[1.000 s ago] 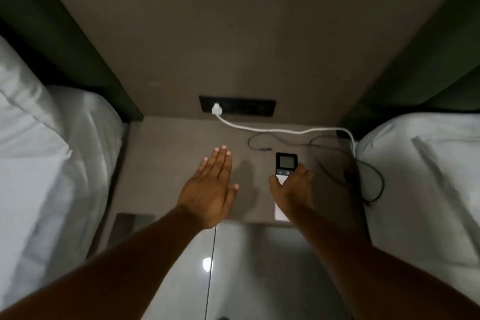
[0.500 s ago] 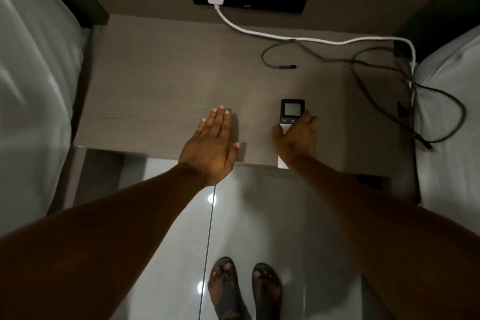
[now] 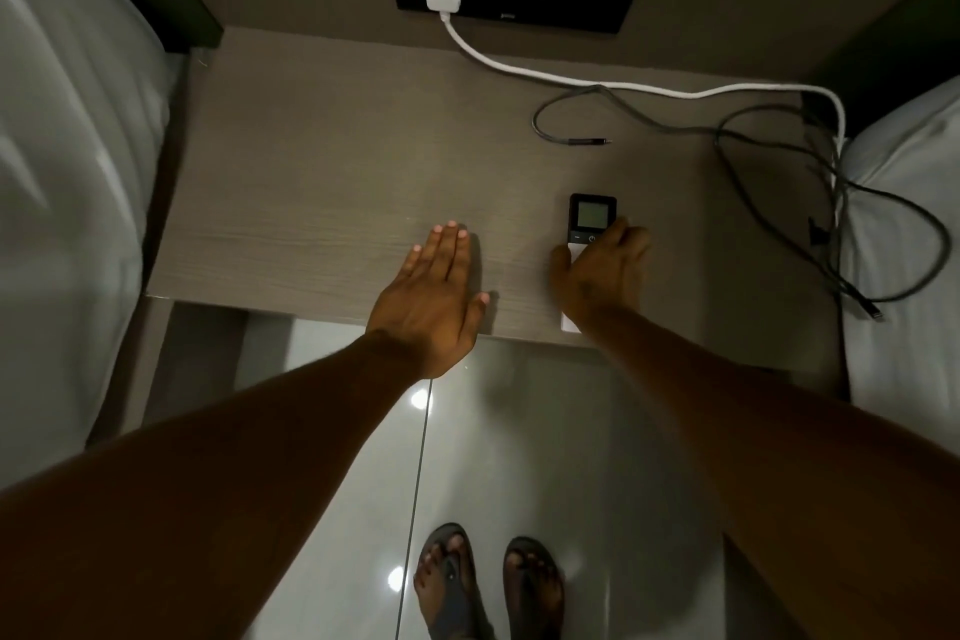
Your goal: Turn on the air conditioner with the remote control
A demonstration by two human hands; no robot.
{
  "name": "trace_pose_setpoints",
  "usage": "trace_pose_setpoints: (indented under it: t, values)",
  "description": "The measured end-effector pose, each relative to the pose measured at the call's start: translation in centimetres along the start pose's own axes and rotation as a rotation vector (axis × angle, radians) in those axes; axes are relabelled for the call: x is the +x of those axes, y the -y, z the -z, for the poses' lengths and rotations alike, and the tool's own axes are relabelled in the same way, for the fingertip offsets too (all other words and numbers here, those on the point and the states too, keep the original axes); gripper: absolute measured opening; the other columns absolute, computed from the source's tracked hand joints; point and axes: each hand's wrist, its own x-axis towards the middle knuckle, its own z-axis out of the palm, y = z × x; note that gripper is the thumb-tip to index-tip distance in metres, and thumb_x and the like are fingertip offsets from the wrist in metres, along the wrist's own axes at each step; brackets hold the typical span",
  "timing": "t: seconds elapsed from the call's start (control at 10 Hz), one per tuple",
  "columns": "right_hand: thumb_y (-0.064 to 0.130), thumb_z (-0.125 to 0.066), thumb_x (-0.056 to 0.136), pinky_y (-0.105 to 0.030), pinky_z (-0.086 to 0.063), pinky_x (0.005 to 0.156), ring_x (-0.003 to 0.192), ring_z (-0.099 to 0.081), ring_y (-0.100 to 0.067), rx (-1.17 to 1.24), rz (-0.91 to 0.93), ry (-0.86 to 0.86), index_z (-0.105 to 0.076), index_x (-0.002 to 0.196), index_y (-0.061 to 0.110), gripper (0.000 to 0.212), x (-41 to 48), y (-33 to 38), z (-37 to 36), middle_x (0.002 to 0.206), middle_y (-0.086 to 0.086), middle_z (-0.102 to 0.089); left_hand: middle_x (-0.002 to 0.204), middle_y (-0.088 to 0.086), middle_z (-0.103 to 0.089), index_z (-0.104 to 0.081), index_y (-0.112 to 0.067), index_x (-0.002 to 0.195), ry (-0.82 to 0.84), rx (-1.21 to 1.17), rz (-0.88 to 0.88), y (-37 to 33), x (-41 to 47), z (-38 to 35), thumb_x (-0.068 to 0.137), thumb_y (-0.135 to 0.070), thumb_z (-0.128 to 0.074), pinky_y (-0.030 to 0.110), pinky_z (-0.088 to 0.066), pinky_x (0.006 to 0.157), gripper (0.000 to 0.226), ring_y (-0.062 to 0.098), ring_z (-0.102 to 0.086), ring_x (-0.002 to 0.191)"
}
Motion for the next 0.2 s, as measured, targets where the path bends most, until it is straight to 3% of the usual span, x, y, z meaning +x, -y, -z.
trace_pose_setpoints:
  t: [0.1,0.2]
  values:
    - [0.054,-0.049,0.093,-0.048,-0.035,0.109,0.134,-0.033,-0.04,0.008,-0.019,0.041,-0.016,0.152,-0.003,0.089,-0.1,0.6,1.9,0.151,-0.025,-0.029,0.163,0.015,0.009,0.008,-0.004,0.152,-0.013,0.024,0.009,0.0,0.1,1.9,0.101,-0.047,-0.017,0.04,-0.001,0.121,0.071,0.025,0.009,0.149]
    - [0.04,-0.041,0.102,-0.049,-0.017,0.121,0.146,-0.019,-0.041,0.108,0.125,0.045,-0.012,0.153,-0.005,0.074,-1.4,2.8,6.5,0.16,-0.027,-0.019,0.163,0.013,0.011,0.01,-0.007,0.152,-0.08,0.046,0.015,-0.3,-0.5,6.8,0.1,-0.048,-0.014,0.04,-0.001,0.121,0.07,0.024,0.011,0.149]
